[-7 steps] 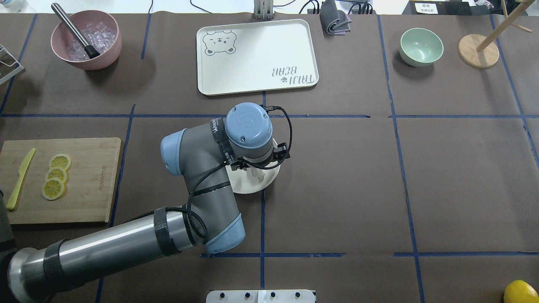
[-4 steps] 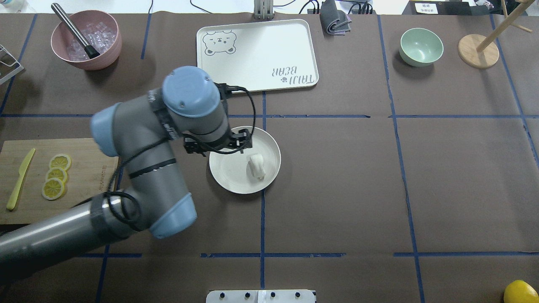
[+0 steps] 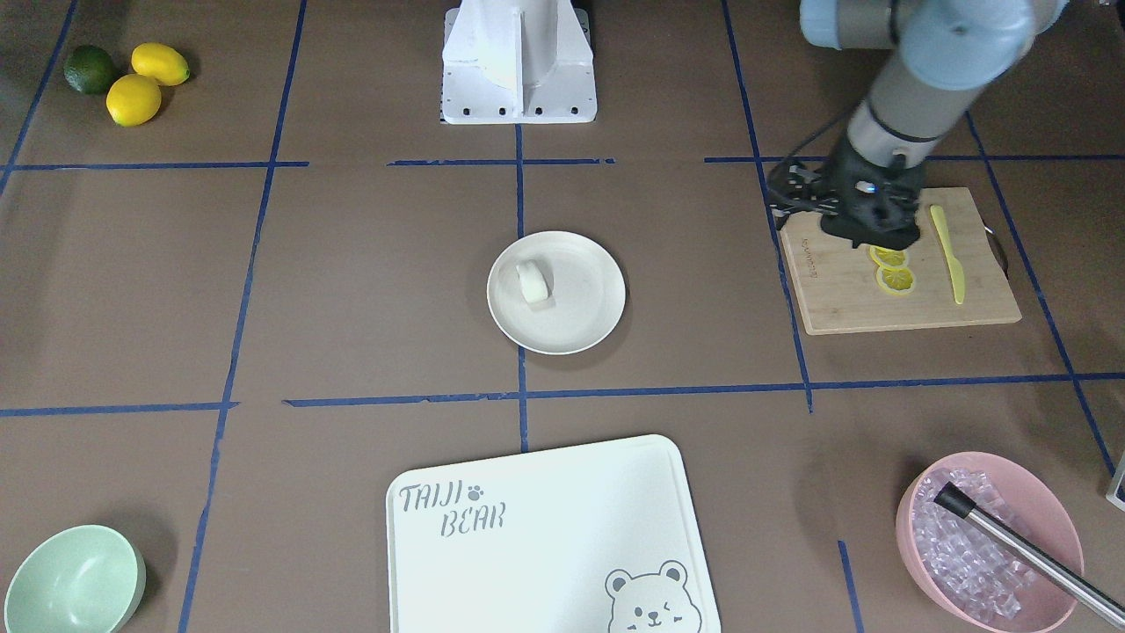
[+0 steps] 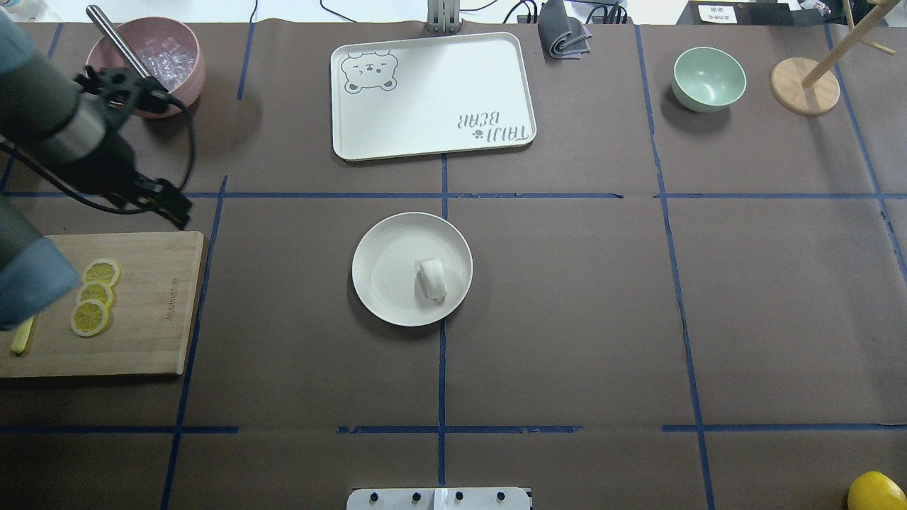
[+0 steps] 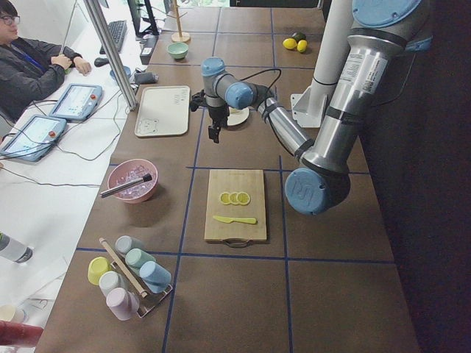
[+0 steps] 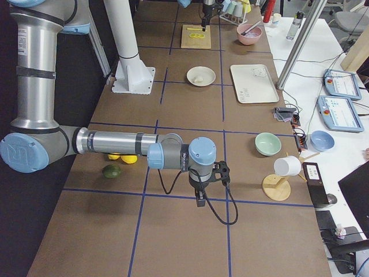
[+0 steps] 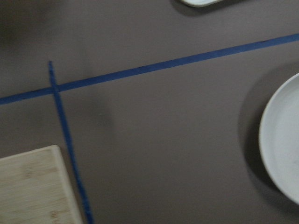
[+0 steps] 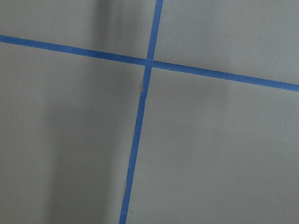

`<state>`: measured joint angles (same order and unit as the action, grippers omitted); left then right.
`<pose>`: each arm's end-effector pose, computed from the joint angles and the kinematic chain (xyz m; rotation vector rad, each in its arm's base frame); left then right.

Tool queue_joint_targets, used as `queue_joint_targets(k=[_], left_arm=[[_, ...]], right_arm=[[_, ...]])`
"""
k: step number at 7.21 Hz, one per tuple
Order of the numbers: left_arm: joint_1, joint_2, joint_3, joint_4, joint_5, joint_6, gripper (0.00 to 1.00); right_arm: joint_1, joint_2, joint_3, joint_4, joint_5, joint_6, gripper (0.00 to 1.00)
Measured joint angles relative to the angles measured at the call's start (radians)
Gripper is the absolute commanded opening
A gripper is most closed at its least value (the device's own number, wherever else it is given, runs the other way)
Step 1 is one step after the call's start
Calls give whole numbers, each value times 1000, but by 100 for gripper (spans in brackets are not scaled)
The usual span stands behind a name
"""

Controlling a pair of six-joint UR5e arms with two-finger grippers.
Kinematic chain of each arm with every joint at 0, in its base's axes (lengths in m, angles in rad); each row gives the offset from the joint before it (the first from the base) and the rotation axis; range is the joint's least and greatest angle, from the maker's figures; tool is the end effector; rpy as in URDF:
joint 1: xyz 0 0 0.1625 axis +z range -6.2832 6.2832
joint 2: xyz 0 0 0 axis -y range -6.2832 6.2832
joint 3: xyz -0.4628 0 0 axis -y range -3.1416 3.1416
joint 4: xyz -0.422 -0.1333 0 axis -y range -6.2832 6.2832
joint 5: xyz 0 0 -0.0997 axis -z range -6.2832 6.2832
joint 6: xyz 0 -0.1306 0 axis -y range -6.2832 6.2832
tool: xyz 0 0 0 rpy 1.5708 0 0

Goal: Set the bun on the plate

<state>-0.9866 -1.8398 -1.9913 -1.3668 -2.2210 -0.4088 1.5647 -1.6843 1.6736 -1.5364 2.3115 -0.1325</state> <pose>0.2776 -0.5181 0.3856 0.1085 0.7861 0.3239 0.0423 -0.4718 0.7208 0.0694 -0.7384 -0.1410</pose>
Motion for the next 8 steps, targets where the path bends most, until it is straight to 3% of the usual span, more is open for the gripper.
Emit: queue_joint_targets(k=[2,4,8], left_arm=[[-248,155,24,2,-83,280,100],[-433,244,132,-3,-133,519,100],[-527,337,292,-30,-165,608,100]], right_arm=[[0,0,0,-1,-2,6,100],[0,-1,0,-1,0,9,100],[0,-1,-1,-1,2,10,100]])
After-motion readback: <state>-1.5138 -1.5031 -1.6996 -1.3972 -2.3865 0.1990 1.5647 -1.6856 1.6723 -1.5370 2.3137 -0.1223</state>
